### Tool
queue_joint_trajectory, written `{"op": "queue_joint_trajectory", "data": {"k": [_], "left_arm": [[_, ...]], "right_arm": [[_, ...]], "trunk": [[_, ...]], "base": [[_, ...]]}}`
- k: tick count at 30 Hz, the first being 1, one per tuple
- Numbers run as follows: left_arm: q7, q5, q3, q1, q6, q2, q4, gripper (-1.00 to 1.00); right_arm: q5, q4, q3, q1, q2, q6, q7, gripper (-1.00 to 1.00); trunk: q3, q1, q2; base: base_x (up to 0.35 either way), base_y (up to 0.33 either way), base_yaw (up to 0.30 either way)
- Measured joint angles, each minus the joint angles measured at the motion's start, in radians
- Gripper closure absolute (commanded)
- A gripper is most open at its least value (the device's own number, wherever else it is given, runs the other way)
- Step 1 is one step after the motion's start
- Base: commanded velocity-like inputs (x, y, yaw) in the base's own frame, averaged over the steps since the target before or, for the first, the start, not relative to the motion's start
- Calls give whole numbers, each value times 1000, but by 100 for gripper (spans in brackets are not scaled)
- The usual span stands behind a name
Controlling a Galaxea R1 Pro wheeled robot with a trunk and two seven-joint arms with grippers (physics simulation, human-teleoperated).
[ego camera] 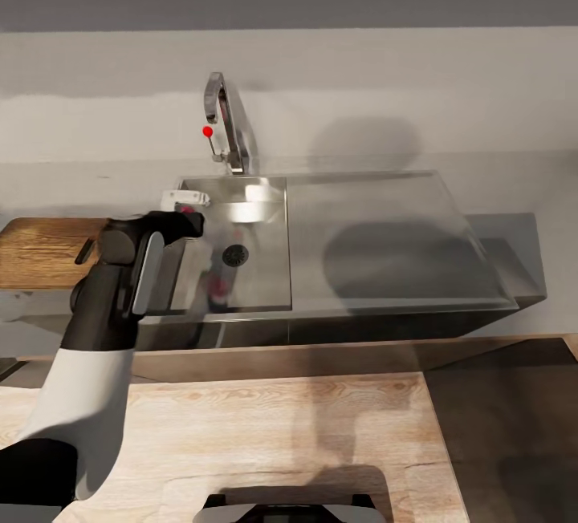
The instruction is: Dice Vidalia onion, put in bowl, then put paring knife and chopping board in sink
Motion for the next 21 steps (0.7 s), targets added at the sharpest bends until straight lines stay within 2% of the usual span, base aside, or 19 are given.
{"op": "queue_joint_trajectory", "data": {"k": [3,6,21], "left_arm": [[0,-3,23,0,1,0,-60,100],[0,-1,36,0,1,0,-70,100],[0,0,40,0,1,-1,-74,100]], "right_arm": [[1,0,0,0,-1,-1,0,-100],[1,0,0,0,-2,-1,0,-100],[3,0,0,0,-4,0,1,-100]], "trunk": [[0,0,0],[0,0,0],[0,0,0]], "base": [[0,0,0],[0,0,0],[0,10,0]]}}
